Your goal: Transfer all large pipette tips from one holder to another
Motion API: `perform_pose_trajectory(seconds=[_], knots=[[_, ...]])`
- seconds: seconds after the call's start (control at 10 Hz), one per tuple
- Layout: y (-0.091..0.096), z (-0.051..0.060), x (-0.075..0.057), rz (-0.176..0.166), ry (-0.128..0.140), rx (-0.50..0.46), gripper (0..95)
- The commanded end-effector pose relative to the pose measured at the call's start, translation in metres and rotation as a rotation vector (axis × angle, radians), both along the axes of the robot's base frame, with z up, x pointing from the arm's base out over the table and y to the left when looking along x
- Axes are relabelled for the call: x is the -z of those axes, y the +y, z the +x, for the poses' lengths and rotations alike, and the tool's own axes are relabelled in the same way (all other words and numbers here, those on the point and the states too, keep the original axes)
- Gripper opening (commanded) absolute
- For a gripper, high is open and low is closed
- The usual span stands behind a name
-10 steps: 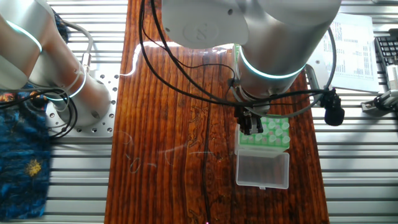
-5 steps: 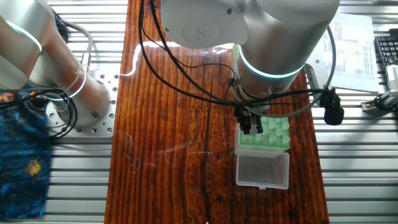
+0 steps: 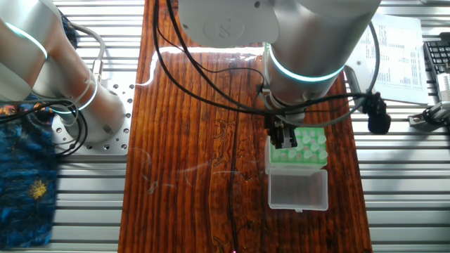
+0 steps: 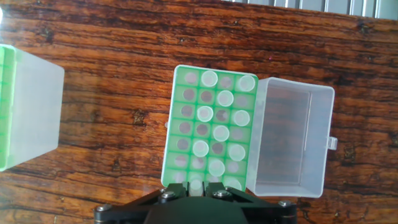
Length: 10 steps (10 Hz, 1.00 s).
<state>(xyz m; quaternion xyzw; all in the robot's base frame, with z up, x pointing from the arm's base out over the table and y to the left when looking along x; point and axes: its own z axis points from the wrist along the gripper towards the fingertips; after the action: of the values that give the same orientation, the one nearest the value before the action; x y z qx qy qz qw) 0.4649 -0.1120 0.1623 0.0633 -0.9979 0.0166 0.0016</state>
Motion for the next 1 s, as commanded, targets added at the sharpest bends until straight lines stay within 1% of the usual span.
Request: perform_pose_trajectory(seconds=[0.1,0.5,1.0], knots=[[0.0,-0.001,-0.001,0.001,0.0,-0.006,0.0],[-0.006,0.0,-0.007,0.004,0.0,-0.024,0.0],[-0.002,0.006,-0.017,0.002,0.015,-0.029,0.0]])
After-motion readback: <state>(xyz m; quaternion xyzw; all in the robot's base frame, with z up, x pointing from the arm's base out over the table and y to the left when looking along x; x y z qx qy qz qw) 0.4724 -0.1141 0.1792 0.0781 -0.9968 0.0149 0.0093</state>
